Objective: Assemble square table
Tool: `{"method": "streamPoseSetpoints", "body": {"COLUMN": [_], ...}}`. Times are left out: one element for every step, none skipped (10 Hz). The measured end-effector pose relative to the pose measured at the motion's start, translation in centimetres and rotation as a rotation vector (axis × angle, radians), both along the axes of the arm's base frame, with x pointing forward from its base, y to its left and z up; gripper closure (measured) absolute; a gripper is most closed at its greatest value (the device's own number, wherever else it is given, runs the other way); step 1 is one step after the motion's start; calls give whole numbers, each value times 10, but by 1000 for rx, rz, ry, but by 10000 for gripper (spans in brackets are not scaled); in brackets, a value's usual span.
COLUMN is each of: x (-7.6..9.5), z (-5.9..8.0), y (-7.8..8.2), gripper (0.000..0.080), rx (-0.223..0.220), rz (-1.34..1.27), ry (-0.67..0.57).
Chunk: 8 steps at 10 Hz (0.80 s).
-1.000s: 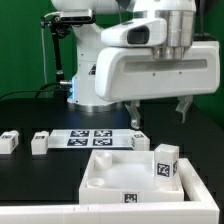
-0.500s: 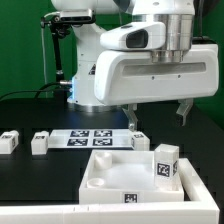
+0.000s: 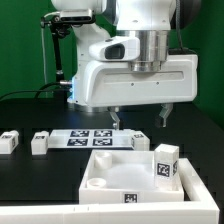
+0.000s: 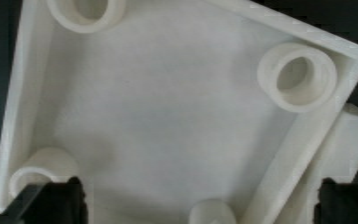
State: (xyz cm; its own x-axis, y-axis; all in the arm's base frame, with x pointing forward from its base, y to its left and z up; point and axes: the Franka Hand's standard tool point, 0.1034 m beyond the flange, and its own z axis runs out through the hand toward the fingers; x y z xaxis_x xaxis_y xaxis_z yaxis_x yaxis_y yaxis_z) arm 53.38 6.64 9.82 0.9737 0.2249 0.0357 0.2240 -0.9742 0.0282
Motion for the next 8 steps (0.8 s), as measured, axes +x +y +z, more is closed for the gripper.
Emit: {"method": "streamPoseSetpoints", "body": {"x": [0,-1,-4,-25,-55,-73,-85,-82], "z": [0,-1,-3,-15,-29,-40,-48,-45], "y": [0,0,-1,-4,-7,-11,-14,-12], "gripper": [151,151,151,151,151,151,151,151], "rx": [0,0,1,6,3,3,0,-1], "rz": [0,0,-7,-29,-35,-42,-47,-47], "ry": [1,1,-1,-7,19,20,40,67]}}
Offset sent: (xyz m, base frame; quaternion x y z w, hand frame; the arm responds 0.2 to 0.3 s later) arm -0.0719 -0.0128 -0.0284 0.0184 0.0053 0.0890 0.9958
